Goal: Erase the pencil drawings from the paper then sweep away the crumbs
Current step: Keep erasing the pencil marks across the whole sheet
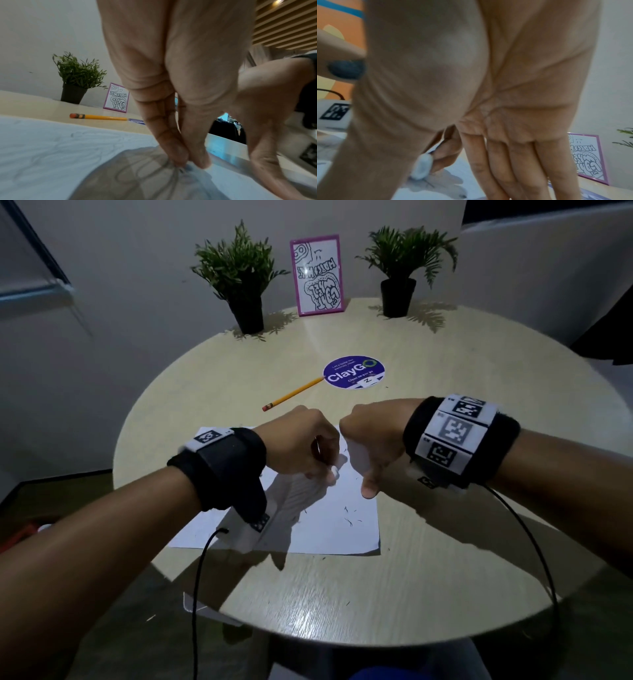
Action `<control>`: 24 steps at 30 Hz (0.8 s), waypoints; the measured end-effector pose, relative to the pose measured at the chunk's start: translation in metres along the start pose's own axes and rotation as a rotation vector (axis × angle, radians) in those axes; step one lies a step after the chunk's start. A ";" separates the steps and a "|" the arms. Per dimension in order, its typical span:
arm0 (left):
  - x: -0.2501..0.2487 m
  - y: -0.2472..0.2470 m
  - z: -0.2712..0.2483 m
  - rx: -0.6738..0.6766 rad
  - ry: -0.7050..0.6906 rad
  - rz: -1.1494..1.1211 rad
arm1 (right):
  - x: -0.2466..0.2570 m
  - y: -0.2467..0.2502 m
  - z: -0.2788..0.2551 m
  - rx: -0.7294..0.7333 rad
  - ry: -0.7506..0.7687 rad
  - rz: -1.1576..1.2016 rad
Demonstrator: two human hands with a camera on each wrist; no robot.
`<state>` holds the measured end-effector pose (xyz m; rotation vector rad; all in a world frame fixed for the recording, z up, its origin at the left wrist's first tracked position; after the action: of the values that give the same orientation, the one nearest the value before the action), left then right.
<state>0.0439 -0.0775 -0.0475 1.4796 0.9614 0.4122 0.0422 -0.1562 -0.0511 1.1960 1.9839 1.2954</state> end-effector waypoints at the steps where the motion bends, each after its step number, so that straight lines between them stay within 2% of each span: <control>1: 0.004 0.006 0.003 -0.037 0.024 0.002 | -0.001 0.000 0.000 -0.007 -0.002 0.009; 4: 0.025 0.028 0.013 -0.172 0.157 -0.102 | -0.004 -0.001 -0.003 -0.010 -0.010 -0.012; 6: 0.031 0.031 0.018 -0.179 0.199 -0.199 | -0.004 -0.001 -0.004 -0.012 -0.006 -0.037; 14: 0.015 0.010 0.013 -0.094 0.143 -0.255 | -0.012 -0.003 -0.002 -0.032 -0.023 0.020; 18: 0.003 0.004 0.005 -0.033 0.092 -0.174 | -0.009 -0.003 -0.002 -0.026 -0.023 0.016; 22: 0.016 0.026 0.019 -0.198 0.147 -0.105 | -0.008 -0.002 -0.002 -0.021 -0.013 0.019; 24: 0.019 0.028 0.025 -0.212 0.155 -0.130 | -0.010 -0.003 -0.002 -0.026 -0.016 0.018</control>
<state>0.0823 -0.0760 -0.0310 1.2003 1.0949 0.5228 0.0444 -0.1660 -0.0538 1.2116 1.9437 1.3123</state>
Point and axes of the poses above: each hand's wrist, its own z-axis towards the middle knuckle, its own y-axis out of the back of the hand, x = y × z, the point moved 8 cm from there along z, towards the middle knuckle, and after that the axes turned 4 degrees about z, right-handed, at the moved point
